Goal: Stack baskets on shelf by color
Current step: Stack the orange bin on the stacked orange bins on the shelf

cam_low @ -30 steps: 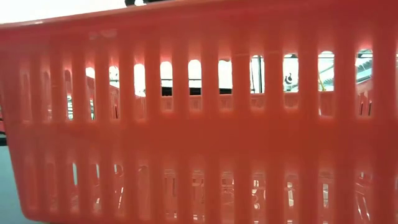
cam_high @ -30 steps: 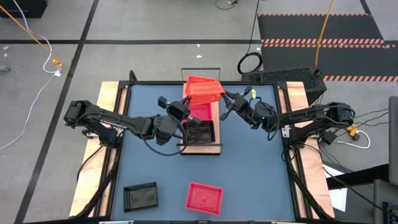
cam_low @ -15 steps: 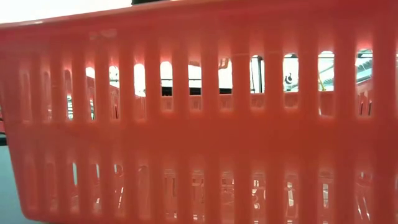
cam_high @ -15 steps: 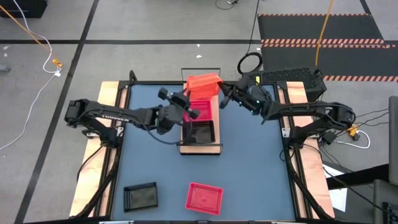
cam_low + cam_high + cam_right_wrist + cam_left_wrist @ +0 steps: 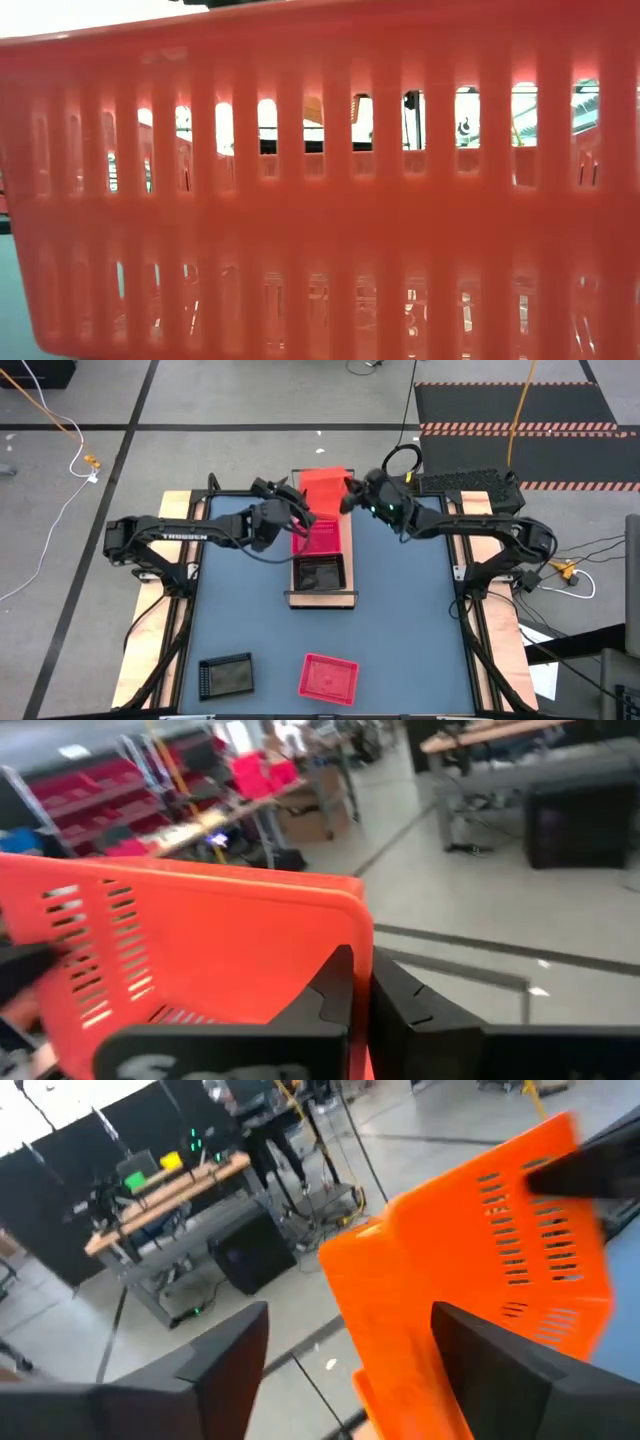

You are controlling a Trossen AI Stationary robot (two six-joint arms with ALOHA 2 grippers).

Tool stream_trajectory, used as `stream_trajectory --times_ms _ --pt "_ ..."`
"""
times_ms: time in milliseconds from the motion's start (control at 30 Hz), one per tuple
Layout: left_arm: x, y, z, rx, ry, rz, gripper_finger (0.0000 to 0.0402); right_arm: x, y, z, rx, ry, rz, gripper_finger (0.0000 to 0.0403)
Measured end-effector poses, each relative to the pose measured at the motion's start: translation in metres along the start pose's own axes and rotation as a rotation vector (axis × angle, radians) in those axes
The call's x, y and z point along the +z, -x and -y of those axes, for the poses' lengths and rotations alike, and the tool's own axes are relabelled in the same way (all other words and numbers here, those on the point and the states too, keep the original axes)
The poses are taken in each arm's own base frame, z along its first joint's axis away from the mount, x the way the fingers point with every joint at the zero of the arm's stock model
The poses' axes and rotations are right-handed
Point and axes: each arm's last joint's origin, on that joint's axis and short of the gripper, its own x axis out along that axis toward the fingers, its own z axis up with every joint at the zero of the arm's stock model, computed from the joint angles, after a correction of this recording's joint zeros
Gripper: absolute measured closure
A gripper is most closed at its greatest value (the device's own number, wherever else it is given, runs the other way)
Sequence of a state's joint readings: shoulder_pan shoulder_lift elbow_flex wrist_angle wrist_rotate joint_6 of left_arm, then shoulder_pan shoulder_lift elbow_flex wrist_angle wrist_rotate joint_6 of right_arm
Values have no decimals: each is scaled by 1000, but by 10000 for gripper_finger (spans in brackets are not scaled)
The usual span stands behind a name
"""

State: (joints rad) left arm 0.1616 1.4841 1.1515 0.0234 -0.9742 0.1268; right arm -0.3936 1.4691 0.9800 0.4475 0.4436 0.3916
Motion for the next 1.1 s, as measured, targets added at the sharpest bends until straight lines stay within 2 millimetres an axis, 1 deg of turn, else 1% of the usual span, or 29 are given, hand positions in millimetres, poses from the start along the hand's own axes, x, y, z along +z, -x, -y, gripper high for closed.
stream_trajectory --times_ms 100,200,267,367,533,667,733,867,1000,1100 --pt "7 7 -9 2 -31 21 98 12 -12 5 -65 8 -49 400" --pt "11 14 -19 3 -46 27 78 15 -22 13 -108 -9 -117 400" --pt "10 16 -26 6 -65 7 71 17 -26 18 -88 -71 -158 400" --pt "9 13 -38 27 -64 -23 67 16 -28 26 -73 -176 -212 400" --pt "6 -5 -58 109 -17 -56 66 7 -28 40 -148 -286 -245 400" --pt "1 -21 -74 179 23 -89 66 -1 -32 42 -172 -329 -260 400" --pt "-1 -26 -81 206 32 -105 66 -6 -35 39 -161 -343 -258 401" --pt "-4 -33 -89 241 47 -122 66 -18 -41 38 -173 -350 -286 401" --pt "-4 -35 -95 257 53 -125 66 -33 -48 39 -208 -354 -309 401" --pt "-4 -36 -95 258 54 -124 66 -37 -51 40 -212 -355 -305 395"
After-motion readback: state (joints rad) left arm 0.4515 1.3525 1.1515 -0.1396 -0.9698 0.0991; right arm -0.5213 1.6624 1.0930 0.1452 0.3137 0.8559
